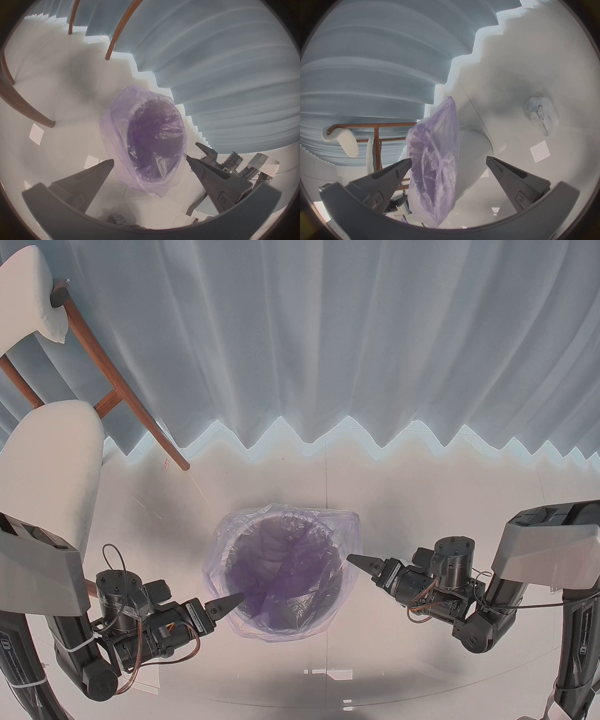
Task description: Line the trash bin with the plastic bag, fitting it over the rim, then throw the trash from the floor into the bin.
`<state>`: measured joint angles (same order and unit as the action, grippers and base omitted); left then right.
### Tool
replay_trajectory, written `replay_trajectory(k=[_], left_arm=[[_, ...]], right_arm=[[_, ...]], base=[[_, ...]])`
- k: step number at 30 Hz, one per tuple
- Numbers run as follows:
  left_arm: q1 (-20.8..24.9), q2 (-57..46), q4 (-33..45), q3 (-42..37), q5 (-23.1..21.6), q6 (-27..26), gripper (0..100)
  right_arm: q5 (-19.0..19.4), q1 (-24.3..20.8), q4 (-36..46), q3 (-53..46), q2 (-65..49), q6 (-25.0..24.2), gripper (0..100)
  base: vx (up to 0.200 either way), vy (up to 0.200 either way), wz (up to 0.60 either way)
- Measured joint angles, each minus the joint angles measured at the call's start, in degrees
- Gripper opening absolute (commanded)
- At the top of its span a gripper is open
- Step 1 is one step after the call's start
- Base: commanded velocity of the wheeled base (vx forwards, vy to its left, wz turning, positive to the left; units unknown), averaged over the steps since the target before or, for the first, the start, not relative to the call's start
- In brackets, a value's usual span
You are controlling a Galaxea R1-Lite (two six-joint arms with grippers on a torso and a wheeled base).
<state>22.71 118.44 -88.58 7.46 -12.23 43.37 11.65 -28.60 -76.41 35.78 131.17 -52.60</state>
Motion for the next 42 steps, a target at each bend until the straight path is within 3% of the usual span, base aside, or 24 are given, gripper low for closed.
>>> replay_trajectory(k=[3, 4, 20, 31, 32, 42], left_arm=[[0.88, 0.29, -0.05, 0.04, 0.02, 0.04, 100], [1.07, 0.35, -0.07, 0.0, 0.13, 0.04, 100], [1.65, 2.12, 0.0, 2.13, 1.1, 0.04, 100], [1.68, 10.0, -0.05, 7.47, 1.12, 0.01, 100], [1.73, 10.5, -0.05, 7.56, 1.15, 0.06, 0], [3.46, 12.54, -0.1, 6.18, 6.81, 0.09, 0]], right_arm=[[-0.11, 0.0, 0.22, 2.23, 1.27, 0.05, 100], [-0.09, -0.09, 0.32, 2.76, 1.66, 0.05, 0], [-0.49, -0.56, -0.91, 2.0, 3.12, -0.09, 0], [-1.51, -0.5, -6.61, -2.55, 4.57, 0.2, 0], [-1.94, -0.41, -6.72, -2.71, 4.89, 0.22, 0], [-3.32, -0.26, -9.09, -2.93, 7.3, 1.29, 0]], base=[[0.0, 0.0, 0.0], [0.0, 0.0, 0.0], [0.0, 0.0, 0.0], [0.0, 0.0, 0.0], [0.0, 0.0, 0.0], [0.0, 0.0, 0.0]])
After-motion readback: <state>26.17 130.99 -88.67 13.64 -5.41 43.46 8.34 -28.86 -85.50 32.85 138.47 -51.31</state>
